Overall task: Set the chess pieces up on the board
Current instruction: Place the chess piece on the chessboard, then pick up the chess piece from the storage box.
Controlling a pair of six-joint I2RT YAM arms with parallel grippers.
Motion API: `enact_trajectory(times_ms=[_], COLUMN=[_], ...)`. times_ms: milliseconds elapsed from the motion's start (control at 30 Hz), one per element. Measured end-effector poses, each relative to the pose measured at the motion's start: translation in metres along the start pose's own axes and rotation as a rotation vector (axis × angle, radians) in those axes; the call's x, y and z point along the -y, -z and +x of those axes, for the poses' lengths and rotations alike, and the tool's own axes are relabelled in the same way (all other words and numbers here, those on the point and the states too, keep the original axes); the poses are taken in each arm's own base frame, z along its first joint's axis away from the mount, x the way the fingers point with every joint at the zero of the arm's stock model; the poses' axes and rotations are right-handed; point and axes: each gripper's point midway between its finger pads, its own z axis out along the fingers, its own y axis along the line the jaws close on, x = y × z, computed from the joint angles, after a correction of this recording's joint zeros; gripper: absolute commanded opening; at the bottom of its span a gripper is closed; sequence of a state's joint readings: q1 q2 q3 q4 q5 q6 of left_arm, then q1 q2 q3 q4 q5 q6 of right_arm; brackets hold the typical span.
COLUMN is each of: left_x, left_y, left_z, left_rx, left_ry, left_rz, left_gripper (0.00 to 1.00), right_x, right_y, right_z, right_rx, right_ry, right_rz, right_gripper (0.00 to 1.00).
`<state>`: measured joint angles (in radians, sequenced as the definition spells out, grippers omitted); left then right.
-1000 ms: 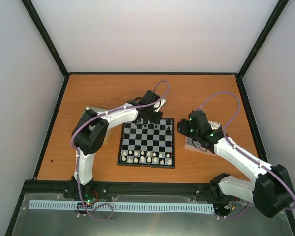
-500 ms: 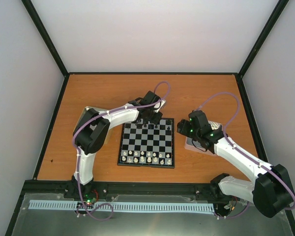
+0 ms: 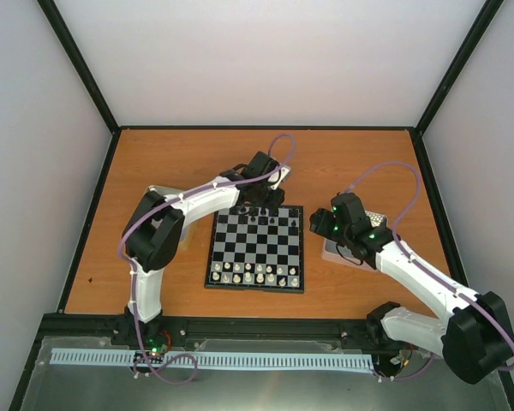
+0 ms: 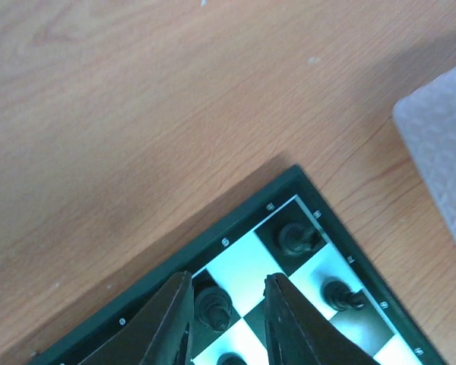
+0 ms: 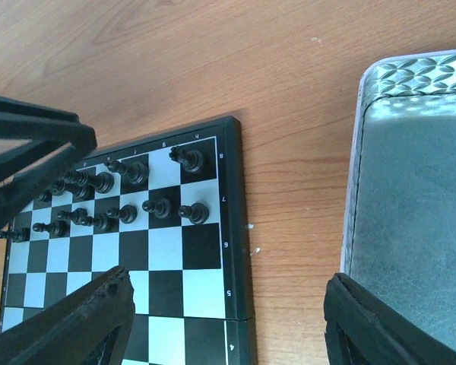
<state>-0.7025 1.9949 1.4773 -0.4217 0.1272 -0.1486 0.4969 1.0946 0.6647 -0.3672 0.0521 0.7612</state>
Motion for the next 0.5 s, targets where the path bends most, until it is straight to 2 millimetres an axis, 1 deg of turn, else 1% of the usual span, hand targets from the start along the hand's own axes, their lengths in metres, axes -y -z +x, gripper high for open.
enact_trajectory(times_ms=[67,200,300,400,433,500], left_x=[0.003,0.006,0.004,0.001,0.0,-0.001], left_y=[0.009,0.018,0.018,0.023,0.027,0.046], left_z=[-0.011,-0.022,-0.02,-0.017,-0.016,-0.015], left_rx=[0.03,0.06,0.055,0.048,0.052,0.07], left_ry=[-0.003,-0.006,-0.003,0.009,0.013,0.027], left_rz=[0.009,0.012,0.0,-0.016,-0.023,-0.042], left_gripper=[0.24,0.25,0.25,0.27,0.28,0.3], right_x=[0.0,-0.001,0.0,0.005,0.008,0.017], right_y=[0.002,0.004,0.004,0.004,0.005,0.008], right_z=[-0.001,-0.002,0.0,0.004,0.005,0.003], right_rx=[0.003,0.008,0.003,-0.018,-0.025,-0.033], right_ry=[-0.002,-0.008,-0.008,-0.006,-0.007,-0.01], right_rz=[-0.003,-0.008,-0.004,0.023,0.039,0.087], right_gripper=[0.68,0.68,0.68,0.67,0.66,0.65])
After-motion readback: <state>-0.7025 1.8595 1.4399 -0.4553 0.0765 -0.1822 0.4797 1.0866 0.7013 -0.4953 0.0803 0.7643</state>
